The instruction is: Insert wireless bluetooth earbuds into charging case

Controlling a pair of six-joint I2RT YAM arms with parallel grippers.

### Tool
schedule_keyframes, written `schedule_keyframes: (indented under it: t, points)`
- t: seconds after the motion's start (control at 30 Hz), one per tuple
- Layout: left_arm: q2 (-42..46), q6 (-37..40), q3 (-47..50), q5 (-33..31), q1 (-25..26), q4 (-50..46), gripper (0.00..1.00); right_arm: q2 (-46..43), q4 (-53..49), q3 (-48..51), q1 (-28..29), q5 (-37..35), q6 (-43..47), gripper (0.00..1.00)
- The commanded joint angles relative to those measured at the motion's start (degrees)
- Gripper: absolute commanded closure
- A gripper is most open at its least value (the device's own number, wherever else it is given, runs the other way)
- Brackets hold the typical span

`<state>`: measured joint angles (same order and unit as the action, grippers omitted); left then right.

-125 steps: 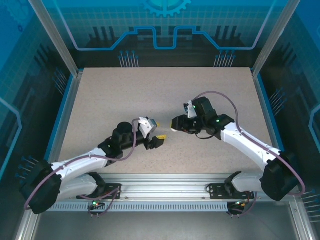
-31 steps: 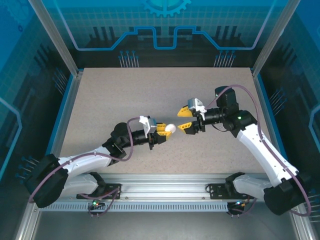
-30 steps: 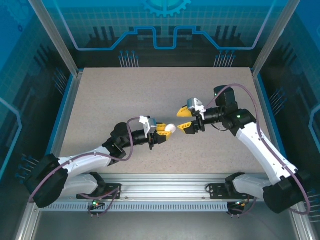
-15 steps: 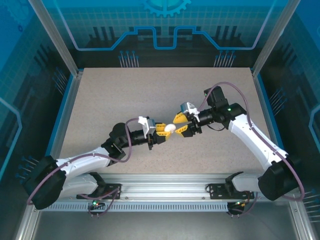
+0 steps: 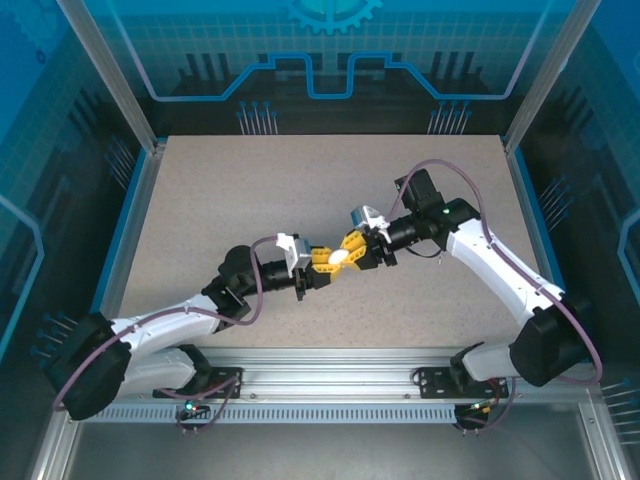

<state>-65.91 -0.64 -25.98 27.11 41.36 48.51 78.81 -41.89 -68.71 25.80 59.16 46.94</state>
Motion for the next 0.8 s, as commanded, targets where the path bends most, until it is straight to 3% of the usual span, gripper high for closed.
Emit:
schedule_keyframes:
  t: [0.0, 0.13, 0.27, 0.4, 0.6, 0.77]
  points:
    - [1.3, 1.3, -1.0, 0.4, -0.1, 0.3, 0.88, 0.7, -3.1, -2.0, 0.7, 2.3, 2.3, 0.84]
    - [2.4, 2.2, -1.1, -0.7, -0.1, -2.3, 0.86, 0.4, -6.1, -2.9, 0.7, 1.8, 3.7, 0.89]
    - [4.0, 4.3, -1.9, -2.1, -0.1, -8.1, 0.60, -1.5, -7.1, -2.2, 0.9, -2.0, 3.2, 0.89]
    - [6.4, 8.9, -3.9, -2.7, -0.1, -18.7, 0.38, -3.5, -9.3, -2.0, 2.3, -11.6, 2.5, 0.88]
    - [9.8, 19.2, -7.7, -1.7, -0.1, -37.5, 0.37, -4.7, -12.0, -2.7, 7.8, -26.9, 1.4, 0.88]
    - [10.1, 23.1, -8.9, -0.1, 0.0, -43.1, 0.37, -4.8, -12.0, -2.9, 11.1, -32.3, 0.5, 0.88]
